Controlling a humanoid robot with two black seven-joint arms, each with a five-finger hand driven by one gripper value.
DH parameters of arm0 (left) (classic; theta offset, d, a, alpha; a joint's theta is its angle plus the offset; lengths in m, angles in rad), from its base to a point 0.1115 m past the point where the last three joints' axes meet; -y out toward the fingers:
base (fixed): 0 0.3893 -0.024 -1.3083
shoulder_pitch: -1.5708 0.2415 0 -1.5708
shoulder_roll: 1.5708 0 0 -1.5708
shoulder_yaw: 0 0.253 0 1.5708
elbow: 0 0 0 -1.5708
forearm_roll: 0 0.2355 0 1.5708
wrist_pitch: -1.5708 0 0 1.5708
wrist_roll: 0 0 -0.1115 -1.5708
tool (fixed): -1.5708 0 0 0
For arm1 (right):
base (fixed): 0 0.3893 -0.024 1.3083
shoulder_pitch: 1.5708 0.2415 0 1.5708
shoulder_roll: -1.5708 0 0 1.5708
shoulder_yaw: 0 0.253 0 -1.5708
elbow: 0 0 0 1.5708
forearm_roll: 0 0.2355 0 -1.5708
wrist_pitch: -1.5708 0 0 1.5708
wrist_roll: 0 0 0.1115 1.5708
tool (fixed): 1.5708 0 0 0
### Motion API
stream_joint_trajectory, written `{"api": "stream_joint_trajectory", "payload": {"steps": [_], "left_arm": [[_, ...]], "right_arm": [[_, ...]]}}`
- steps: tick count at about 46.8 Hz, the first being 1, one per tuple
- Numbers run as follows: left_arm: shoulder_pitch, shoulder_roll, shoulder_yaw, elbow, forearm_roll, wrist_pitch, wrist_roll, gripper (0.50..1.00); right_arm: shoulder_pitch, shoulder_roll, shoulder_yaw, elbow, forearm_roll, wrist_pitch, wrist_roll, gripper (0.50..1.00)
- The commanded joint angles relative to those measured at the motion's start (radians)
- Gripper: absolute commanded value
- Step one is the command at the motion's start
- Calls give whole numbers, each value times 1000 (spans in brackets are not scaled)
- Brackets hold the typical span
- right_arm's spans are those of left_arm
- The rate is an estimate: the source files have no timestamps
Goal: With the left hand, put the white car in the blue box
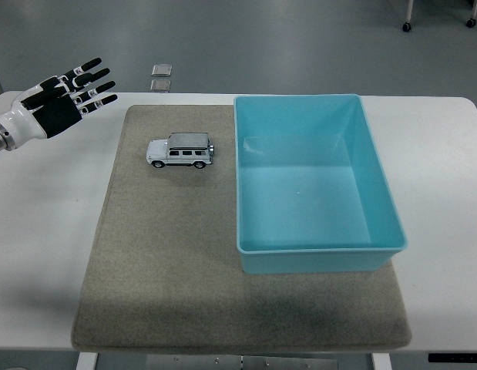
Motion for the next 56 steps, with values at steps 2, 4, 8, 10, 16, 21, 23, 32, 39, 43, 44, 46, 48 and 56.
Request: {"api": "stream_joint_trajectory", "payload": {"steps": [2,4,8,10,16,21,23,32,39,43,44,46,48,56], "left_arm": [[-1,0,1,-2,2,0,3,1000],[0,0,1,-2,2,0,3,1000],[-3,1,1,1,0,0,3,1000],[-4,0,0,1,0,0,3,1000],[-6,0,0,-1,0,0,4,1000],[-9,0,0,-2,0,0,3,1000],[-12,0,1,-1,2,0,-4,1000],[-44,5,1,12,133,0,-7,1000],[-86,9,-9,7,446,0,-95,1000],[-112,11,-11,4,624,0,-177,1000],[-116,11,-9,2,665,0,-195,1000],[-121,11,-9,1,745,0,-224,1000],[-124,8,-9,1,822,0,-246,1000],[-162,1,-8,-11,1081,0,-298,1000]], "right_arm": [[1,0,0,0,1,0,0,936],[0,0,0,0,1,0,0,936],[0,0,0,0,1,0,0,936],[0,0,0,0,1,0,0,936],[0,0,0,0,1,0,0,936],[1,0,0,0,-1,0,0,936],[1,0,0,0,1,0,0,936],[1,0,0,0,-1,0,0,936],[0,0,0,0,1,0,0,936],[1,0,0,0,-1,0,0,936],[0,0,0,0,1,0,0,936],[1,0,0,0,1,0,0,936],[1,0,0,0,-1,0,0,936],[0,0,0,0,-1,0,0,936]]}}
